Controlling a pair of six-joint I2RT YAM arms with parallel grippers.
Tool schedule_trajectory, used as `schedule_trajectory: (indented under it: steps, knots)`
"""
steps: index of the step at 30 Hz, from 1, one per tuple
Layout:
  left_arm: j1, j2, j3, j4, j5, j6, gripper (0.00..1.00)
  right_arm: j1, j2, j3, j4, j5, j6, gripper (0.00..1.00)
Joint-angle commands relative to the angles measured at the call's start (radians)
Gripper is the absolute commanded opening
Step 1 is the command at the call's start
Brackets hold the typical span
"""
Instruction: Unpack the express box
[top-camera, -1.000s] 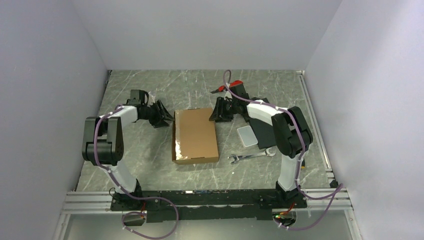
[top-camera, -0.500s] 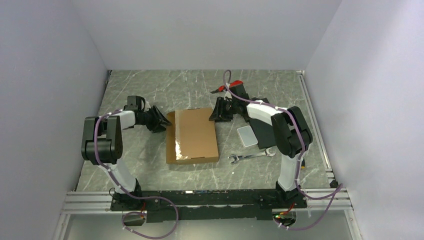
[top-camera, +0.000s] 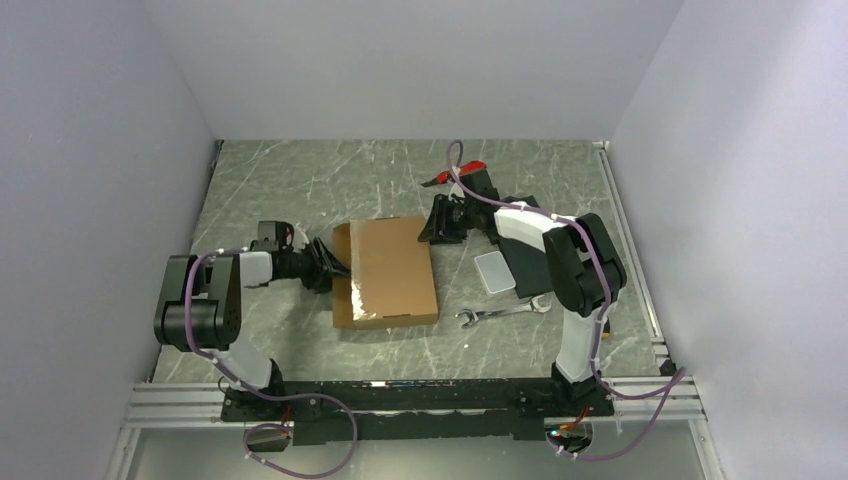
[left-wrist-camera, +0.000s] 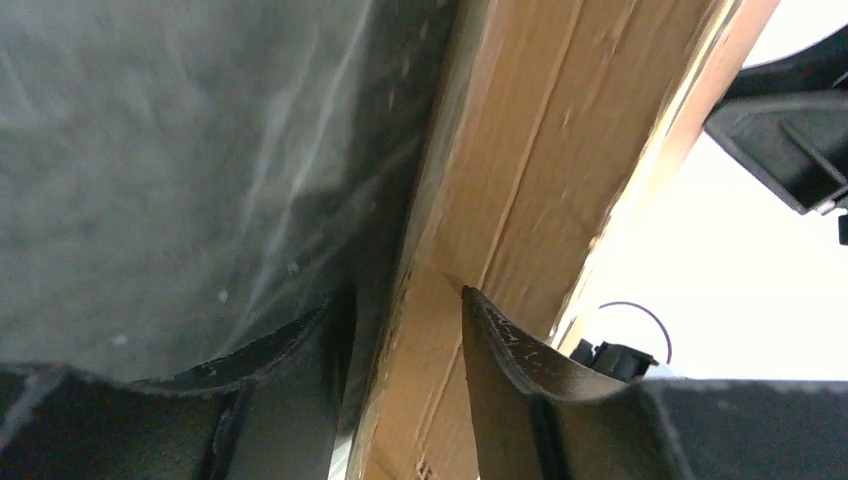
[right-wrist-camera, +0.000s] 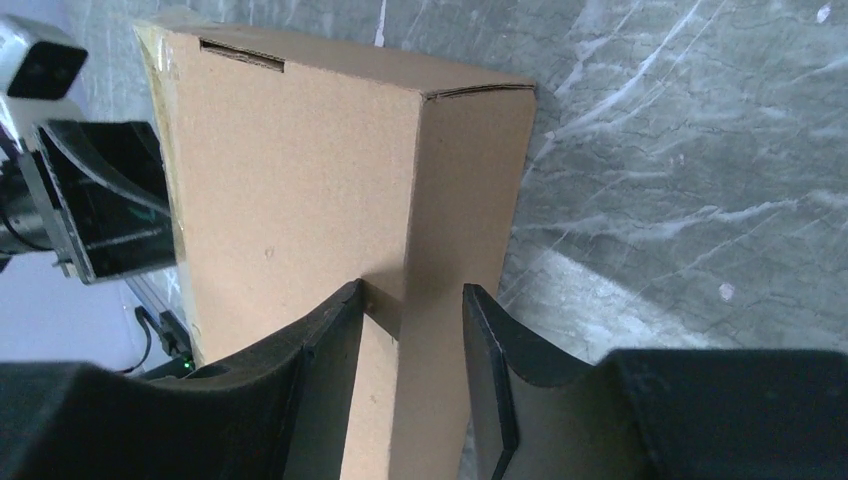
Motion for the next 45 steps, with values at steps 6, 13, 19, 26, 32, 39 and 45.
schedule_trajectory:
  steps: [6,13,19,26,32,39,45]
  knots:
    - [-0.105,-0.041,-0.074,0.094,-0.016,-0.045,0.38,0.009,-0.034,-0.03,-0.049,0.07,-0.053,0.46]
    - [-0.106,-0.23,0.032,-0.169,-0.101,0.071,0.17,0.017,-0.136,-0.026,-0.115,0.135,-0.095,0.59]
    - [-0.106,-0.38,0.117,-0.376,-0.148,0.134,0.13,0.032,-0.241,-0.021,-0.184,0.224,-0.137,0.79]
    - [-0.104,-0.495,0.234,-0.561,-0.194,0.19,0.12,0.077,-0.357,-0.027,-0.296,0.381,-0.188,0.88]
    - [-0.104,-0.526,0.344,-0.689,-0.219,0.237,0.09,0.108,-0.453,-0.07,-0.342,0.454,-0.19,0.91]
    - [-0.104,-0.533,0.509,-0.81,-0.264,0.287,0.04,0.181,-0.503,-0.066,-0.355,0.468,-0.155,0.92]
    - [-0.104,-0.506,0.584,-0.841,-0.195,0.295,0.04,0.276,-0.467,-0.002,-0.335,0.468,-0.087,0.95]
